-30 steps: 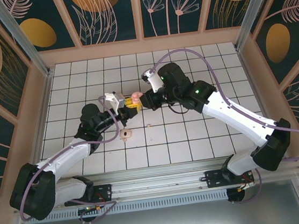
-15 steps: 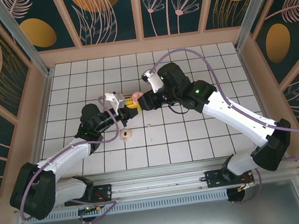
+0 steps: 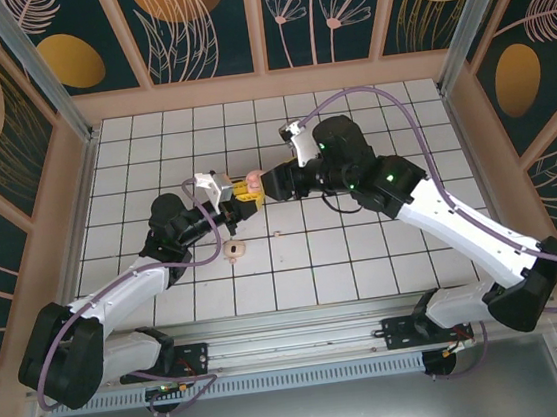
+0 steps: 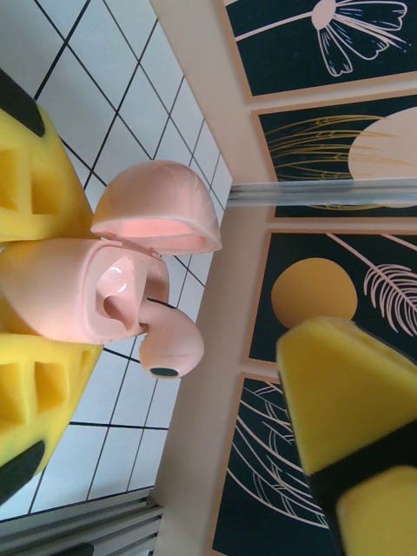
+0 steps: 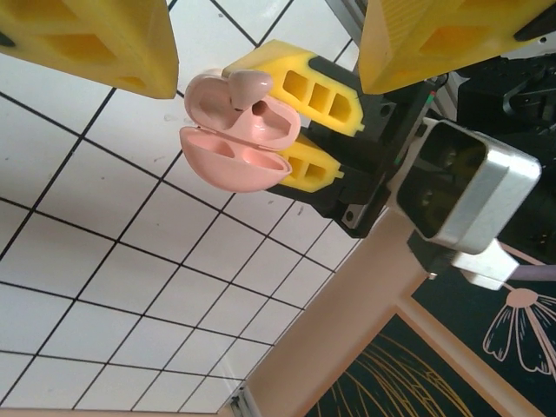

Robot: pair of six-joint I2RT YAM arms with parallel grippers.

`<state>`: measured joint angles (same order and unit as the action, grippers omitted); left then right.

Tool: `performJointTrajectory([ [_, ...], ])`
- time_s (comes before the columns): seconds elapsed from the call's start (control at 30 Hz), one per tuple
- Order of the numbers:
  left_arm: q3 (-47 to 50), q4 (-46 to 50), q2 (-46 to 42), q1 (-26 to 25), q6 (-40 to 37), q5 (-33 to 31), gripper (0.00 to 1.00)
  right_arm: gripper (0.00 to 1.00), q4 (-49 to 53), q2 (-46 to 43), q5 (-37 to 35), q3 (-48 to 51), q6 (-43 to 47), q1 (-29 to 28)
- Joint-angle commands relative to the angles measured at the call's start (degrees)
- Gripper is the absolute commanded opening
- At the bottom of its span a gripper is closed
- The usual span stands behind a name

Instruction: Insert the wireless bluetooth earbuds into the charging case

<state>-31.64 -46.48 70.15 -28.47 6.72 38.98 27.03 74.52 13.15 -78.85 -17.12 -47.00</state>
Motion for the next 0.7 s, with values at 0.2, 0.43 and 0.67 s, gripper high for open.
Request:
performJointTrajectory([
  [0.2, -1.50, -2.05, -0.56, -0.30, 0.18, 0.57, 0.08, 0.58, 0.97, 3.87, 0.39, -0.41, -1.16, 0.07],
  [0.43, -1.45, -2.12, -0.66, -0.27, 0.20, 0.48, 0.08, 0.58, 3.35, 3.83, -0.80, 0.18, -0.19, 0.32],
  [0.67, -1.50, -2.30, -0.64, -0.23, 0.31, 0.60, 0.08, 0.52, 3.87, 2.91, -1.90, 1.94, -0.28, 0.82],
])
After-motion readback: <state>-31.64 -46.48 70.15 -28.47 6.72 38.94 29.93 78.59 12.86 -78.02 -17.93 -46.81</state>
